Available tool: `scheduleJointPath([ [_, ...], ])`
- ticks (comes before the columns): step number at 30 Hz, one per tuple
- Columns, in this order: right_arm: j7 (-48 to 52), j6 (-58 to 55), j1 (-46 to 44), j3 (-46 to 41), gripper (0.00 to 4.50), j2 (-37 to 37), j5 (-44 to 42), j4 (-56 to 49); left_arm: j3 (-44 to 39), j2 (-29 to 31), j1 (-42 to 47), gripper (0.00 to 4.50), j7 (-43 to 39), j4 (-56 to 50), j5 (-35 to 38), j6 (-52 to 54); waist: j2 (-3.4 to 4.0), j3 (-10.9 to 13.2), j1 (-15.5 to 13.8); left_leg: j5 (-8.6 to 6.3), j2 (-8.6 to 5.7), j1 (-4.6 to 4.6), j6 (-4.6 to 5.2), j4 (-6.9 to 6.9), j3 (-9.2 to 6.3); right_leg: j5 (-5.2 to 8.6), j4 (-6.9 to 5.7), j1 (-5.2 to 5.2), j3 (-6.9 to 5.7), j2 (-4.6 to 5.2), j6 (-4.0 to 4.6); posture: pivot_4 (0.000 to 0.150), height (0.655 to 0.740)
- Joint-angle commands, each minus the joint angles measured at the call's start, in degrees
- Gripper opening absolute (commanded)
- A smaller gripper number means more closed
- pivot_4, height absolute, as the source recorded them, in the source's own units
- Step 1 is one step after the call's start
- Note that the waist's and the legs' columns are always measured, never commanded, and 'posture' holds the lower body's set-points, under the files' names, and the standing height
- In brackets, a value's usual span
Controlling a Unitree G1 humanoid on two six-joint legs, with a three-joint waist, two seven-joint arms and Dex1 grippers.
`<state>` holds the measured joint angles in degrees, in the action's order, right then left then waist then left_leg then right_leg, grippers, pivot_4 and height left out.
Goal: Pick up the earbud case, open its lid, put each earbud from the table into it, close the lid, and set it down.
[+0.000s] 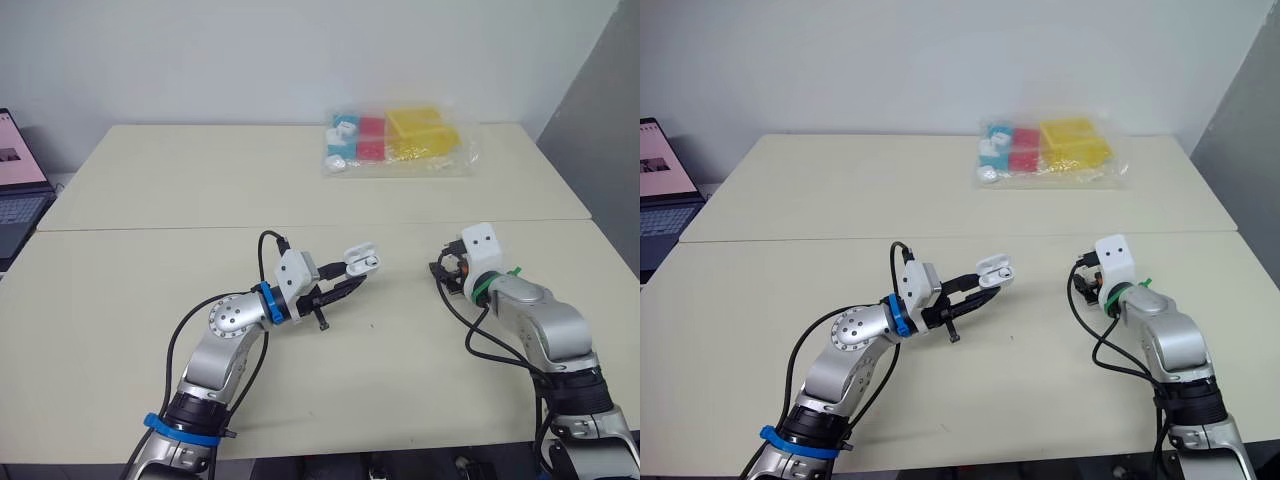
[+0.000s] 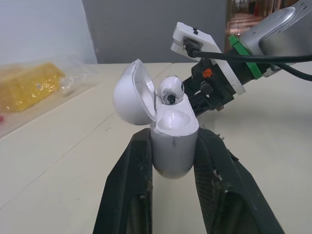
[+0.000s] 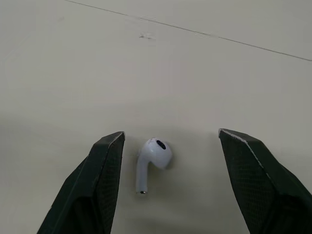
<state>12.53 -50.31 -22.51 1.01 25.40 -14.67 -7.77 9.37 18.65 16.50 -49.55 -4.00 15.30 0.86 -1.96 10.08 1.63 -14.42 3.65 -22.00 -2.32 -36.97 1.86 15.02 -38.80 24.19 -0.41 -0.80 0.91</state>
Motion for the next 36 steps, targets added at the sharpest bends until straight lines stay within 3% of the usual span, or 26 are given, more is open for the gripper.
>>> scheduleJointPath([
  [1,0.7,1.8,0.3,-1.8,3.18,-0.6,0.3,0.5,0.4,-0.2,0.3,0.79,-0.2,-1.1,0.1,-1.1,0.0,0.0,0.0,0.0,0.0,0.0,0.0,-0.01,0.0,0.0,-0.02,0.0,-0.01,0.0,0.0,0.15,0.74],
  [6,1.5,1.8,0.4,-1.9,3.18,-0.8,0.5,1.3,0.6,-0.2,0.1,0.79,-0.5,-1.2,0.1,-1.3,0.0,0.0,0.0,0.0,-0.01,0.0,0.0,-0.02,0.01,0.0,-0.03,-0.01,0.01,0.01,0.0,0.15,0.74],
  [8,1.1,0.5,0.1,-2.4,2.82,-1.2,0.3,1.6,0.7,-0.1,0.1,0.79,-0.5,-1.1,0.0,-1.4,0.0,0.0,0.0,0.0,-0.01,0.0,0.0,-0.01,0.01,0.0,-0.03,-0.01,0.0,0.0,0.0,0.15,0.74],
  [15,3.1,0.0,0.6,-2.6,0.44,-0.5,0.3,2.4,0.9,-0.2,0.2,0.79,-0.6,-0.6,-0.2,-1.8,0.0,0.0,0.0,0.0,-0.03,0.03,0.0,-0.04,0.0,0.0,-0.03,-0.05,-0.01,0.02,-0.01,0.15,0.74],
  [18,5.8,-0.2,1.0,-3.0,0.42,1.3,-0.3,1.6,0.8,-0.2,0.1,0.79,-0.5,-0.7,-0.3,-1.7,0.01,0.0,-0.1,0.0,-0.03,0.03,0.0,-0.04,0.0,0.0,-0.03,-0.06,-0.01,0.02,-0.01,0.15,0.74],
  [23,26.4,1.1,2.8,1.1,0.42,13.5,-6.7,-6.4,0.7,0.1,-0.5,0.79,-0.8,-1.1,-0.4,-1.7,0.03,0.0,-0.3,0.0,-0.03,-0.03,0.01,0.0,-0.01,0.0,0.12,-0.04,-0.04,0.02,-0.01,0.15,0.74],
  [27,42.6,15.1,5.2,4.3,0.42,25.1,-4.6,-8.0,0.7,0.5,-1.6,0.79,-0.8,-2.1,-0.4,-1.5,0.03,0.0,0.0,-0.02,-0.02,-0.02,0.03,0.01,-0.02,0.0,0.2,-0.05,-0.04,-0.01,-0.01,0.15,0.74],
  [32,59.3,31.3,6.5,7.2,0.42,35.3,-0.4,-2.1,0.6,0.9,-3.6,0.79,-0.3,-4.3,-0.4,-1.0,0.0,0.0,0.0,-0.02,-0.02,0.03,0.03,0.0,-0.05,0.01,0.18,-0.08,-0.08,-0.03,-0.01,0.15,0.74],
  [36,66.0,39.4,4.6,9.9,0.42,37.0,2.3,2.6,0.4,1.6,-5.1,0.79,0.4,-6.3,-0.4,-0.3,-0.01,0.0,0.1,-0.02,-0.02,0.1,0.03,-0.02,-0.01,0.0,0.13,-0.1,-0.05,0.0,-0.01,0.15,0.74],
])
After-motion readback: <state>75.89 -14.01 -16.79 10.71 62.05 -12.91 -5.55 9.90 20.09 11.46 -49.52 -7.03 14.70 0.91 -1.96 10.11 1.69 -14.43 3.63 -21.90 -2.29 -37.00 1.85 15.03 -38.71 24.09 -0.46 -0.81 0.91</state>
